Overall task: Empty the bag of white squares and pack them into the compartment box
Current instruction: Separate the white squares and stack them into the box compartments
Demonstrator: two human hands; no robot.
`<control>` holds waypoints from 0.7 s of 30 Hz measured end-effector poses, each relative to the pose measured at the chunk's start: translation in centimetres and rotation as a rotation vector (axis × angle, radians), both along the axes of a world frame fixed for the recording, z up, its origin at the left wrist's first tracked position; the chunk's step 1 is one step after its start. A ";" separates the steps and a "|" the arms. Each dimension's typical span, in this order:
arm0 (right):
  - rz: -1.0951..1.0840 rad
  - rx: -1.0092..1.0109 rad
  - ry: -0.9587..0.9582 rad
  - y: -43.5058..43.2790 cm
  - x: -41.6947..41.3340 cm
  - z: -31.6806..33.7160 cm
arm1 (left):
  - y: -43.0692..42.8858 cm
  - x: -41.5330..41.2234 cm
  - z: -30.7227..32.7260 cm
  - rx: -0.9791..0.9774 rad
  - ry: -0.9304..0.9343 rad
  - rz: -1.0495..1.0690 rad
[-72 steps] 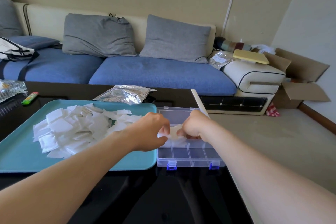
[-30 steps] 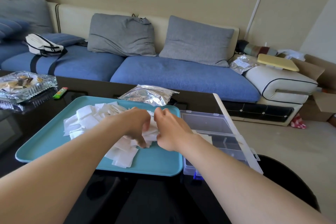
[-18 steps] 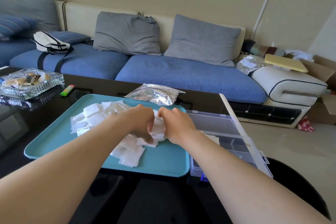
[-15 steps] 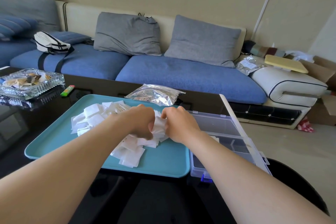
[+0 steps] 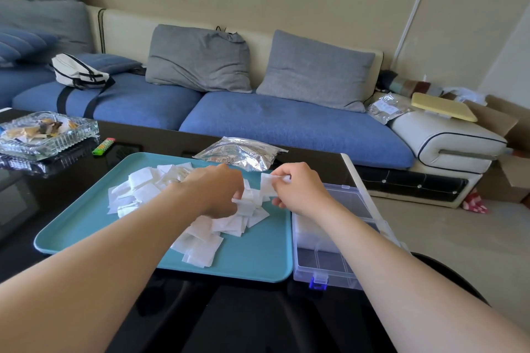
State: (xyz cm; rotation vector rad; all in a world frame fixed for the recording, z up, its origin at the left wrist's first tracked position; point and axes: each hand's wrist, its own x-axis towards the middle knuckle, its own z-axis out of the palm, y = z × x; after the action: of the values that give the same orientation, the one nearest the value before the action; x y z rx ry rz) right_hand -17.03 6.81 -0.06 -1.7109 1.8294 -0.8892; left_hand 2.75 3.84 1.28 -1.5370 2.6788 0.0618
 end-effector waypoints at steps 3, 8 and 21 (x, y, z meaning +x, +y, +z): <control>-0.002 0.023 -0.156 0.3 -0.5 0.3 | 0.5 -0.2 0.7 -0.063 0.049 0.000; 0.021 0.031 -0.232 0.6 -1.5 0.9 | 0.7 -0.4 1.2 -0.145 0.184 0.003; 0.124 -0.043 -0.358 1.3 -1.8 1.2 | 0.1 -0.6 0.8 -0.040 0.693 0.117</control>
State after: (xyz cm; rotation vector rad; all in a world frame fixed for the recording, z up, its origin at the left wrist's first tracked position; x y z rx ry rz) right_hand -18.86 8.11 1.15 -1.5515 1.4636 -1.1074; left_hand 2.12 3.98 2.12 -1.9732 3.0710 0.6646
